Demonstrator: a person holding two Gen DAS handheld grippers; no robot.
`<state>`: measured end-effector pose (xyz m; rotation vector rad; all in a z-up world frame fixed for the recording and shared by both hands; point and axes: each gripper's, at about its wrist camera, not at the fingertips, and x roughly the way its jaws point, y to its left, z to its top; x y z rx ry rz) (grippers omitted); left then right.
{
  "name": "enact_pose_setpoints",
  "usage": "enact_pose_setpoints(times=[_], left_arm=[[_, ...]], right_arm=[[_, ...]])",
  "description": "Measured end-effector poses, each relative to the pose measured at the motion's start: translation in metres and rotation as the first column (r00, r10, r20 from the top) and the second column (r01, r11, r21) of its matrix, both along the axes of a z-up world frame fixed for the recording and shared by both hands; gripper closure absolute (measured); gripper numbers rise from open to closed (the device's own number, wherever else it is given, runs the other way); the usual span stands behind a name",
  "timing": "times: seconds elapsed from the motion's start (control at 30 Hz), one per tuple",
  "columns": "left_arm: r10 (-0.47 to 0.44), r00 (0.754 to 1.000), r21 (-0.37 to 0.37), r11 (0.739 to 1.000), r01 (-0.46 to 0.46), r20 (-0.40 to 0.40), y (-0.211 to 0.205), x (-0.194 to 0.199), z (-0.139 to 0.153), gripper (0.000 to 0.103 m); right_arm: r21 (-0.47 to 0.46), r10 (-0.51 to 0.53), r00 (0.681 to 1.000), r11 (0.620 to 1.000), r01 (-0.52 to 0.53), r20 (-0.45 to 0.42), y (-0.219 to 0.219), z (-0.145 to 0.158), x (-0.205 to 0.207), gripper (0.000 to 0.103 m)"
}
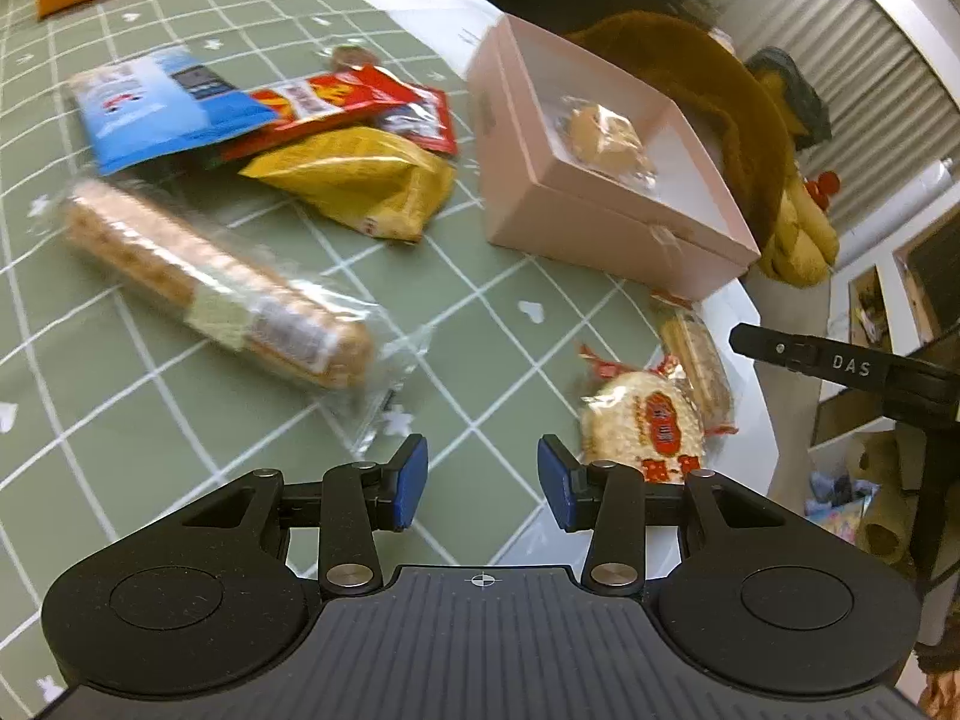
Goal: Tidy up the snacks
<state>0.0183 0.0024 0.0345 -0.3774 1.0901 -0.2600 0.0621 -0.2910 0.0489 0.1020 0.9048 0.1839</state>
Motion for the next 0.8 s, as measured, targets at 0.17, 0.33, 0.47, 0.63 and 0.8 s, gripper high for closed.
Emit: enact_pose_setpoints(times=[0.17, 0.33, 0.47, 0.63, 0.8], left_arm=[[0.016, 1.000, -0.007, 1.000, -0.016, -0.002, 0.009, -0.007, 0.001, 0.057], [0.011, 1.000, -0.005, 1.000, -0.011, -0.006, 0.013, -0.010, -0.001, 0.057], [0.025, 1.000, -0.006, 1.000, -0.025, 0.001, 0.021, -0.011, 0.001, 0.057], [0.043, 0.999, -0.015, 0.999, -0.043, 0.000, 0.029, -0.012, 0.001, 0.057], [0.050, 0.999, -0.025, 0.998, -0.050, 0.003, 0.031, -0.015, 0.004, 0.057]], right_arm=[[-0.099, -0.002, 1.000, 0.995, 0.000, -0.023, 0.010, -0.019, 0.006, 0.050], [-0.083, -0.016, 0.997, 0.996, 0.010, -0.072, 0.009, -0.032, 0.008, 0.069], [-0.069, -0.025, 0.999, 0.997, 0.027, 0.026, 0.015, -0.004, -0.011, 0.069], [0.086, 0.124, 0.992, 0.989, -0.121, -0.019, 0.053, 0.007, -0.031, 0.068], [0.155, 0.250, 0.967, 0.958, -0.240, -0.053, 0.088, -0.002, -0.041, 0.057]])
